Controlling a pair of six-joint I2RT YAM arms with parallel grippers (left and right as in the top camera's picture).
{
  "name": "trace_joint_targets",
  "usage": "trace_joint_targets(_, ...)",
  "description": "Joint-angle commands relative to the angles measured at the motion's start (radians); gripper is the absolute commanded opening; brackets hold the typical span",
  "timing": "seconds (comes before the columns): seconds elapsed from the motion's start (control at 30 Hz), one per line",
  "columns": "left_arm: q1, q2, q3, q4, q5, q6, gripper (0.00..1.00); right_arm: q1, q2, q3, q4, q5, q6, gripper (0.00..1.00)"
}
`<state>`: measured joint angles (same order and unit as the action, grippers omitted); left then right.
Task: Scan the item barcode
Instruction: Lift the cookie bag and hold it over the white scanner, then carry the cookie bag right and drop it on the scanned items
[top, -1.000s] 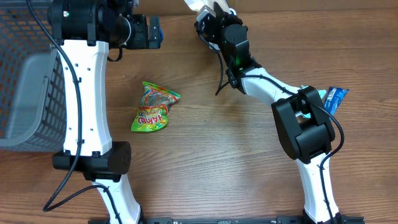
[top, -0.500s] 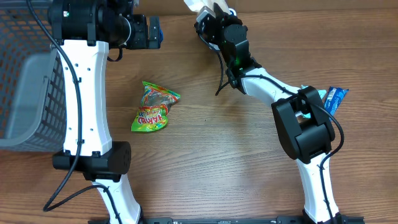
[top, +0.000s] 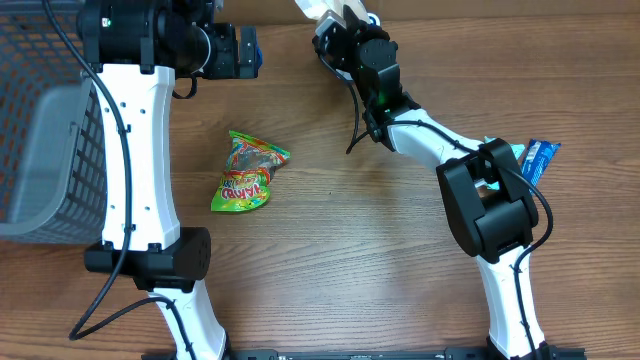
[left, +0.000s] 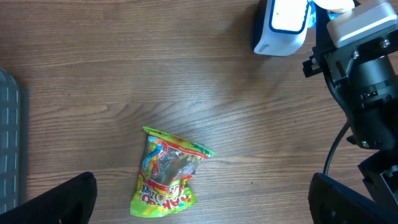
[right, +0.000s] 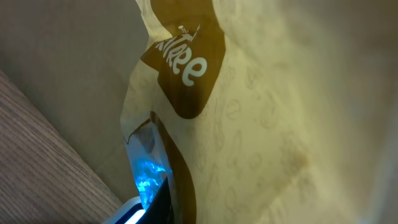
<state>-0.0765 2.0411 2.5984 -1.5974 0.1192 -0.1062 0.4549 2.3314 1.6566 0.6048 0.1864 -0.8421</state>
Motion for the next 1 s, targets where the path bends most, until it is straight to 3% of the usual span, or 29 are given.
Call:
trace_joint_targets(0.0, 0.004, 0.007, 0.015, 0.001, 0.004, -0.014, 1.0, 0.037, -0.04, 0.013, -0.032, -0.009, 0.009, 0.04)
trace_joint_targets(0.13, 0.004, 0.007, 0.015, 0.001, 0.004, -0.014, 1.0, 0.066, -0.118, 0.013, -0.273, -0.016, 0.108, 0.04)
trace_joint_targets(0.27, 0.004, 0.007, 0.015, 0.001, 0.004, -0.014, 1.0, 0.063, -0.245, 0.013, -0.487, -0.155, 0.397, 0.04)
trace_joint_targets(0.4, 0.004, 0.007, 0.015, 0.001, 0.004, -0.014, 1.0, 0.028, -0.4, 0.013, -0.595, -0.261, 0.624, 0.04)
trace_joint_targets(0.53, 0.004, 0.007, 0.015, 0.001, 0.004, -0.014, 1.0, -0.026, -0.538, 0.013, -0.764, -0.264, 0.837, 0.04)
trace_joint_targets(0.63, 0.004, 0.007, 0.015, 0.001, 0.004, -0.014, 1.0, -0.109, -0.668, 0.013, -0.985, -0.267, 1.033, 0.04)
trace_joint_targets(0.8, 0.004, 0.007, 0.015, 0.001, 0.004, -0.014, 1.0, -0.257, -0.803, 0.013, -1.25, -0.285, 1.187, 0.04)
trace_joint_targets(0.87, 0.004, 0.007, 0.015, 0.001, 0.004, -0.014, 1.0, -0.396, -0.855, 0.013, -1.44, -0.287, 1.278, 0.04)
trace_joint_targets(0.97, 0.004, 0.007, 0.015, 0.001, 0.004, -0.014, 1.0, -0.534, -0.856, 0.012, -1.608, -0.31, 1.295, 0.04)
